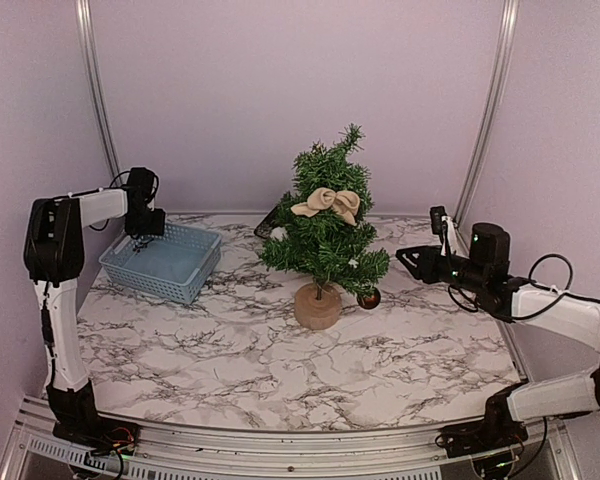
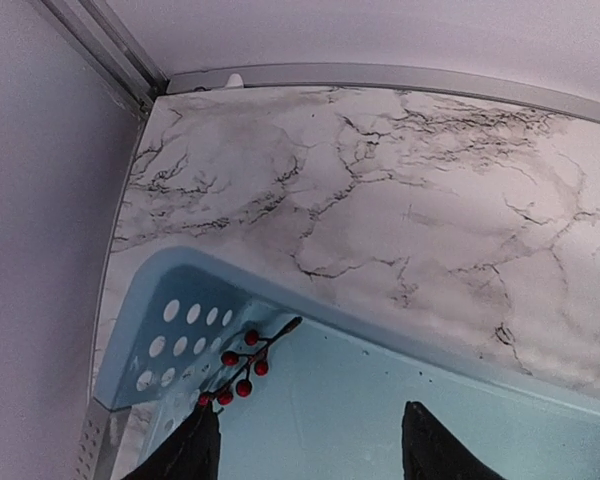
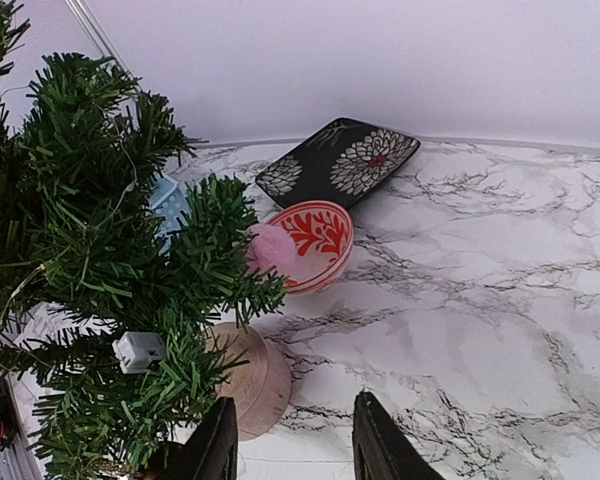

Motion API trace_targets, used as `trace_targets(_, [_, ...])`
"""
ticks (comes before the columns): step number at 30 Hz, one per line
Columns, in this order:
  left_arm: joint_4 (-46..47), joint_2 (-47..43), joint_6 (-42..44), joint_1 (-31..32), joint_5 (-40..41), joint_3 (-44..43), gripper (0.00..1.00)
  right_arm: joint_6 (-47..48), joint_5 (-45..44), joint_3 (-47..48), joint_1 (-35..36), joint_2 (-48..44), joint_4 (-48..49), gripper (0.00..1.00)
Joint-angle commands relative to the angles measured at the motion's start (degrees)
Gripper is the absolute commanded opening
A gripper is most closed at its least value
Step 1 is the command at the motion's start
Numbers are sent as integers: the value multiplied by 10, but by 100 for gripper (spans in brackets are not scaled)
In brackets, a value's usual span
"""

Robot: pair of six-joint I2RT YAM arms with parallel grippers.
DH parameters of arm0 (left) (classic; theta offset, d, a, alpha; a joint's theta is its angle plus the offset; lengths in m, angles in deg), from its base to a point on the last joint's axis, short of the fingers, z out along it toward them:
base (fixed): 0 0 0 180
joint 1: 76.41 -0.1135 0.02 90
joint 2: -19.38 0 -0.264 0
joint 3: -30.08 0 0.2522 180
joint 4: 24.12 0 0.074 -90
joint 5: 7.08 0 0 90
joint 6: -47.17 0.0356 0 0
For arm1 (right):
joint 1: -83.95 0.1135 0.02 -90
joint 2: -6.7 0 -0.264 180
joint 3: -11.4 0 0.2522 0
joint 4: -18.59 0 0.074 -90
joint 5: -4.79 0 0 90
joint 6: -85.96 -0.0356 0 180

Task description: Decorate the small christmas tree

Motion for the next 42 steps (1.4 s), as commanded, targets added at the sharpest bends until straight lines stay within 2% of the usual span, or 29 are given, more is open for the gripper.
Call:
trace_targets(1, [-38, 42, 47, -3, 42, -64, 62, 5, 4, 20, -4, 6, 3, 38])
trace_targets(13, [-43, 103, 44, -21, 18, -100, 63, -5, 14, 18, -4, 29, 21, 39])
trace_targets(18, [-43, 114, 54, -26, 22, -100, 70, -7, 18, 17, -4, 34, 26, 39])
trace_targets(31, [-56, 133, 35, -52, -49, -83, 72, -6, 14, 17, -4, 25, 16, 38])
trace_targets(37, [-63, 129, 38, -52, -62, -76, 68, -7, 14, 14, -4, 13, 13, 38])
trace_targets(42, [-69, 101, 35, -50, -108, -46, 58, -6, 11, 10, -4, -2, 6, 38])
